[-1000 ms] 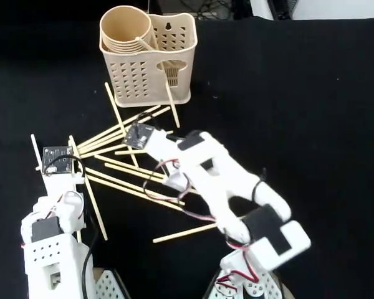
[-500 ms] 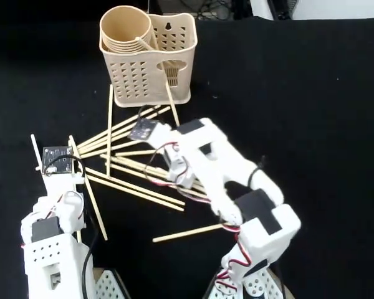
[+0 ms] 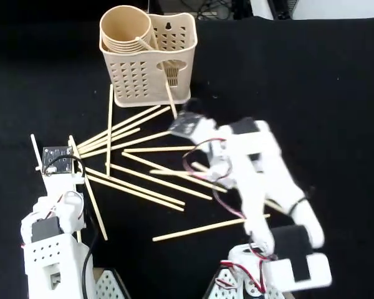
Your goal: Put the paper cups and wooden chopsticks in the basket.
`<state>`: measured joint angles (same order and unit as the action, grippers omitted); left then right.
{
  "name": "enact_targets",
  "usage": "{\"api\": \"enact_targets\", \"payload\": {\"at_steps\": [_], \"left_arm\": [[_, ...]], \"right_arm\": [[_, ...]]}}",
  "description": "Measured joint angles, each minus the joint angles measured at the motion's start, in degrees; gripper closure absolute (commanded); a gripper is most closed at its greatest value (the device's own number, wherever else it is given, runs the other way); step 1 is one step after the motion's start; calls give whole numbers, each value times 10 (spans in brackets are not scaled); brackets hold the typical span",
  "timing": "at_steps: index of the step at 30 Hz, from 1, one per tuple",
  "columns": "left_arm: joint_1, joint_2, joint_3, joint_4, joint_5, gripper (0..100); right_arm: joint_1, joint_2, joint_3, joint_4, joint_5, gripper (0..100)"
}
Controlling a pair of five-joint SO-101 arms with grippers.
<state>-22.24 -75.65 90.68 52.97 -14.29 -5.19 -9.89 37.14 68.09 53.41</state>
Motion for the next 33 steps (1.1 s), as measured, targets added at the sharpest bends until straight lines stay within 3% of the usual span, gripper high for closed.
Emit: {"api": "enact_targets", "payload": {"at_steps": [5, 12, 15, 20, 28, 33], "left_arm": [[0, 0, 0, 0, 0, 942], [0, 0, 0, 0, 0, 942], [0, 0, 0, 0, 0, 942], [0, 0, 0, 0, 0, 942], [0, 0, 0, 0, 0, 942], [0, 0, 0, 0, 0, 942]], "right_arm": [[93, -11, 7, -29, 37, 986], [187, 19, 19, -147, 40, 985], [199, 61, 20, -183, 40, 972], [215, 98, 10, -181, 26, 841], [215, 98, -50, -119, -7, 858], [154, 98, -57, -104, -40, 858]]}}
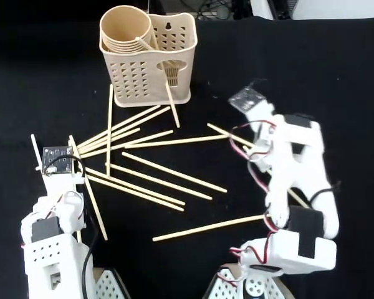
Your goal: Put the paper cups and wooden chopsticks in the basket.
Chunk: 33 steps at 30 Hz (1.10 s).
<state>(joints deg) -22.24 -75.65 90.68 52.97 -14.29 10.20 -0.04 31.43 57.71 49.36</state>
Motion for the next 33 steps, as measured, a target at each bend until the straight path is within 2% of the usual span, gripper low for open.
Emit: {"api": "enact_targets", "payload": {"at_steps": [5, 9, 13, 18, 23, 33], "left_arm": [[0, 0, 0, 0, 0, 942], [0, 0, 1, 0, 0, 942], [0, 0, 1, 0, 0, 942], [0, 0, 6, 0, 0, 942], [0, 0, 6, 0, 0, 942], [0, 0, 6, 0, 0, 942]], "right_arm": [[-64, 8, -3, -23, -15, 858], [-66, 8, -3, -77, -16, 858], [-41, 9, -8, -76, -15, 859], [-4, 9, -26, -39, 47, 860], [42, 38, -47, -32, 77, 858], [48, 147, -94, -32, 104, 859]]}}
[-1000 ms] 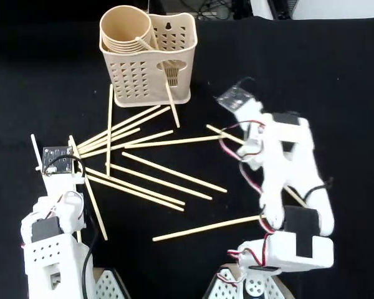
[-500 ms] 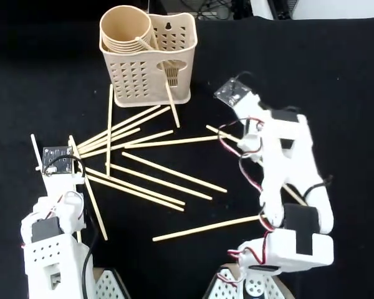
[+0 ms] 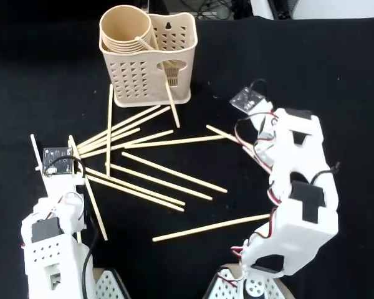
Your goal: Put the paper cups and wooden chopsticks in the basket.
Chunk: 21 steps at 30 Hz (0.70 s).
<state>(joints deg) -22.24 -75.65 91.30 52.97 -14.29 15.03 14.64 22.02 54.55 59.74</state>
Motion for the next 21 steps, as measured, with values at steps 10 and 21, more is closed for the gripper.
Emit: {"api": "enact_targets", "payload": {"at_steps": [10, 21], "left_arm": [[0, 0, 0, 0, 0, 942], [0, 0, 0, 0, 0, 941]], "right_arm": [[11, 51, -55, 3, 56, 976], [57, 42, -72, 33, 62, 986]]}}
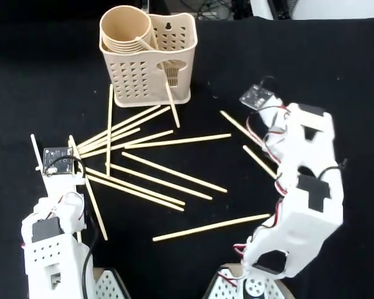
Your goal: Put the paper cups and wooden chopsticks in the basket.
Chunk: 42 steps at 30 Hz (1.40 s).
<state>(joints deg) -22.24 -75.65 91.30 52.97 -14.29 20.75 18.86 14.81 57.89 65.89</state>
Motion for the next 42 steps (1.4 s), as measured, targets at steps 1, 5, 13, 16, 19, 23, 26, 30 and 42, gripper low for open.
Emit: {"api": "enact_targets", "payload": {"at_steps": [1, 5, 13, 16, 19, 23, 26, 30, 42], "left_arm": [[0, 0, 0, 0, 0, 941], [0, 0, 0, 0, 0, 941], [0, 0, 0, 0, 0, 941], [0, 0, 0, 0, 0, 941], [0, 0, 0, 0, 0, 941], [0, 0, 0, 0, 0, 941], [0, 0, 0, 0, 0, 941], [0, 0, 0, 0, 0, 941], [0, 0, 0, 0, 0, 941]], "right_arm": [[12, -10, 1, 14, 1, 986], [41, -74, 15, 55, 12, 986], [57, -207, 164, 71, 59, 986], [83, -252, 217, 32, 59, 985], [116, -274, 250, -11, 59, 984], [129, -278, 280, -23, 59, 983], [129, -278, 290, -26, 59, 982], [125, -278, 290, -26, 59, 869], [52, -278, 290, -6, 42, 779]]}}
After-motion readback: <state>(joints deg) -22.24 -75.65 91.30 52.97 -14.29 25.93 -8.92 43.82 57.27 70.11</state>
